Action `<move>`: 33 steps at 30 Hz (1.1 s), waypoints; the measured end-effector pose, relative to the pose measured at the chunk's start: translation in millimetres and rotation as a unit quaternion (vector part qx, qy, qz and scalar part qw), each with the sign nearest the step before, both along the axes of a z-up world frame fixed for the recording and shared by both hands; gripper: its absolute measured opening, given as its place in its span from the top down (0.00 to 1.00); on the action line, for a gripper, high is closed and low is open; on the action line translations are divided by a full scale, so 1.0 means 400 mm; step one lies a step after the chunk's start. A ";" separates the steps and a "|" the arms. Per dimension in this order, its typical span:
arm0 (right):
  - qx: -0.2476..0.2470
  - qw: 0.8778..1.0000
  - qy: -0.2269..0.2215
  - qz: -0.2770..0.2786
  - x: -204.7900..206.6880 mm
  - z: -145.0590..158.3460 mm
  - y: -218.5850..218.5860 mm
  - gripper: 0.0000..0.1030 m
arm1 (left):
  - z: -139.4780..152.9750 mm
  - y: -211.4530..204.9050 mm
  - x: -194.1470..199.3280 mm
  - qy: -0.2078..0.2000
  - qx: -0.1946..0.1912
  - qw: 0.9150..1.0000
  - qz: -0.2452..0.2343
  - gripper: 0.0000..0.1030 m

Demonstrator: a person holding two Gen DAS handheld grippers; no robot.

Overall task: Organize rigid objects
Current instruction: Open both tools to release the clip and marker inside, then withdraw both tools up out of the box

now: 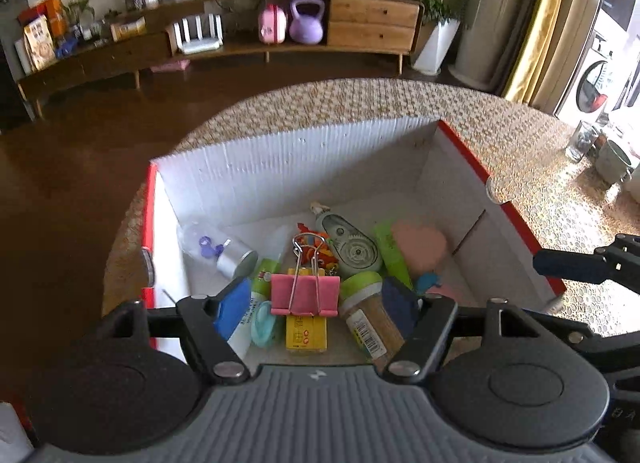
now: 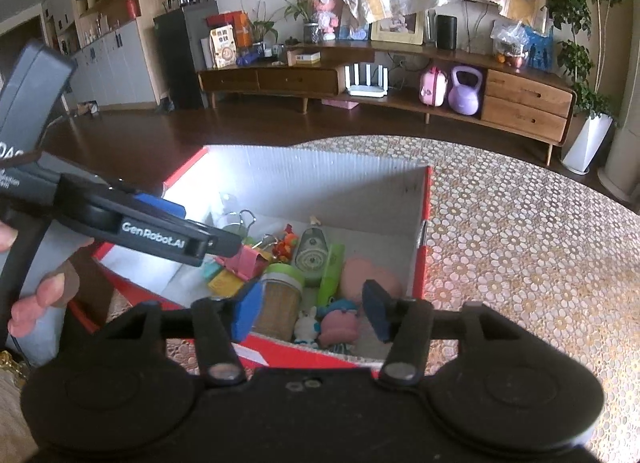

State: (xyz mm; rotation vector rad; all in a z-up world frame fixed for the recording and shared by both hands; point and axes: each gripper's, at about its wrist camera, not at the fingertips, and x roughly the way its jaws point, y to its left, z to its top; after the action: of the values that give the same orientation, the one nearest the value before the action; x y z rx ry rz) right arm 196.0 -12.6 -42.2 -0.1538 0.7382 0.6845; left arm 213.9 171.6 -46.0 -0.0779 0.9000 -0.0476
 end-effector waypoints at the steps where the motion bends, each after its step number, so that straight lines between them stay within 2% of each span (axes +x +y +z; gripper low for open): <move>1: 0.003 1.000 -0.002 -0.001 -0.006 0.004 -0.005 0.39 | 0.007 0.001 -0.009 -0.005 0.000 1.000 0.002 0.30; 5: 0.014 1.000 -0.009 0.001 -0.025 0.023 -0.021 0.34 | 0.032 0.010 -0.049 -0.026 -0.006 1.000 0.011 0.30; 8: 0.024 1.000 -0.014 0.001 -0.041 0.034 -0.034 0.26 | 0.048 0.005 -0.075 -0.044 0.002 0.999 0.010 0.28; 12: 0.042 0.999 -0.020 0.004 -0.063 0.051 -0.053 0.20 | 0.068 -0.001 -0.113 -0.068 0.009 0.998 0.008 0.25; 20: 0.075 0.996 -0.037 0.006 -0.103 0.082 -0.086 0.04 | 0.086 -0.022 -0.172 -0.088 0.012 0.996 0.010 0.19; 25: 0.089 0.995 -0.047 0.010 -0.125 0.096 -0.102 0.00 | 0.088 -0.035 -0.199 -0.095 0.007 0.995 0.013 0.14; 28: 0.090 0.994 -0.054 0.013 -0.137 0.102 -0.112 0.00 | 0.087 -0.037 -0.214 -0.098 -0.006 0.995 0.018 0.02; 33: 0.098 0.994 -0.055 0.017 -0.152 0.107 -0.125 0.00 | 0.091 -0.047 -0.233 -0.106 -0.009 0.994 0.019 0.02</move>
State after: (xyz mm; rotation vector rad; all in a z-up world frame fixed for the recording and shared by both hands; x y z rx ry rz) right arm 135.0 -62.4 0.6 -0.0239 0.5602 0.7701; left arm 120.6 152.7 -9.5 -0.1048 0.6859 -0.0286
